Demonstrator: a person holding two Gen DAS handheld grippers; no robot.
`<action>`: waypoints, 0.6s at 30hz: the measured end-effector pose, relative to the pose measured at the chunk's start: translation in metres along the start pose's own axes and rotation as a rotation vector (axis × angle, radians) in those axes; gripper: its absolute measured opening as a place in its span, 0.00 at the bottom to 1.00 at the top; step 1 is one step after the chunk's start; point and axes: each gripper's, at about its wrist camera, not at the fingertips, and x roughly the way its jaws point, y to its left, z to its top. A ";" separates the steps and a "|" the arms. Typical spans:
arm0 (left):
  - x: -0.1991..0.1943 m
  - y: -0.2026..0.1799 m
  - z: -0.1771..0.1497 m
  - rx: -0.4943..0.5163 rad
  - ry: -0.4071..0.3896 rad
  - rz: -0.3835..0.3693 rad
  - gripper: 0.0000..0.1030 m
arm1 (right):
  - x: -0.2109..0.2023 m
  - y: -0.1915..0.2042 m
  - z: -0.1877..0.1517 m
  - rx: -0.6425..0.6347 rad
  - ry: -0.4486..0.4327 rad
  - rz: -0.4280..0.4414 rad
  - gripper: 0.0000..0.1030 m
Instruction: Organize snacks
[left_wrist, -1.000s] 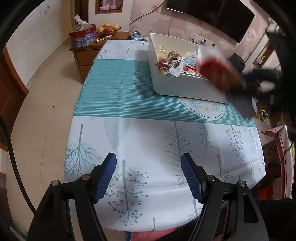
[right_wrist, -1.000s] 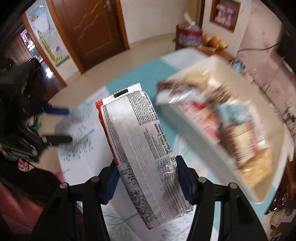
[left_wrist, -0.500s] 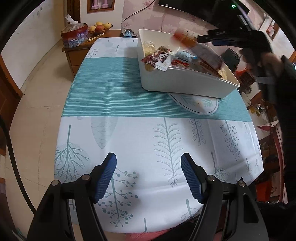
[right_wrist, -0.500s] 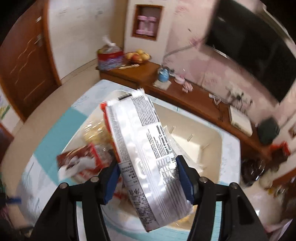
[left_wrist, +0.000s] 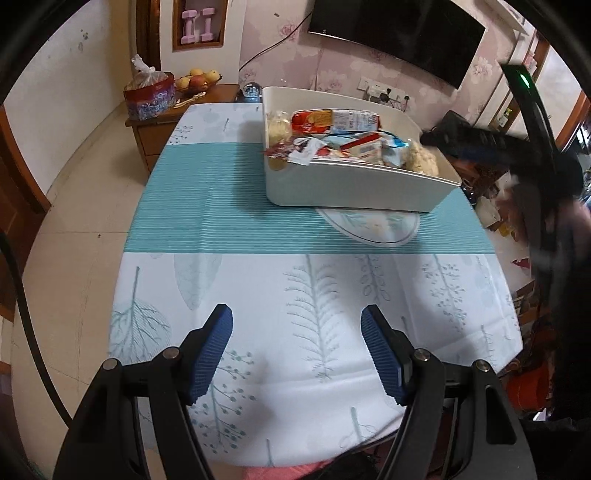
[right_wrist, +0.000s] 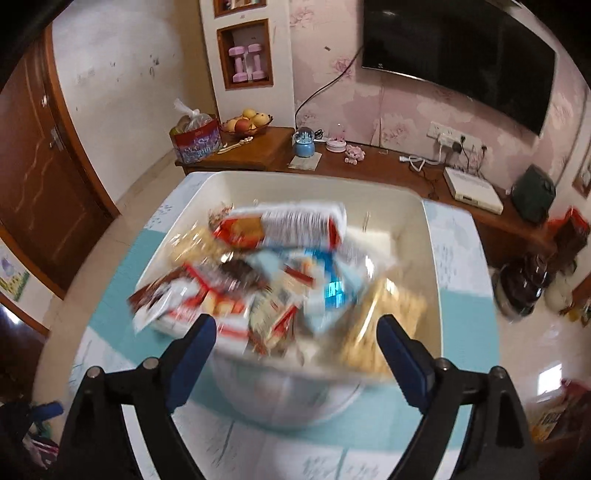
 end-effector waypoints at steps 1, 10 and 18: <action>-0.003 -0.002 -0.002 -0.002 -0.005 -0.006 0.69 | -0.005 -0.001 -0.010 0.019 -0.004 0.007 0.87; -0.023 -0.036 -0.025 -0.017 -0.080 0.041 0.76 | -0.064 -0.009 -0.118 0.227 -0.041 -0.079 0.89; -0.043 -0.068 -0.057 -0.003 -0.118 0.093 0.79 | -0.118 -0.001 -0.198 0.297 -0.048 -0.091 0.93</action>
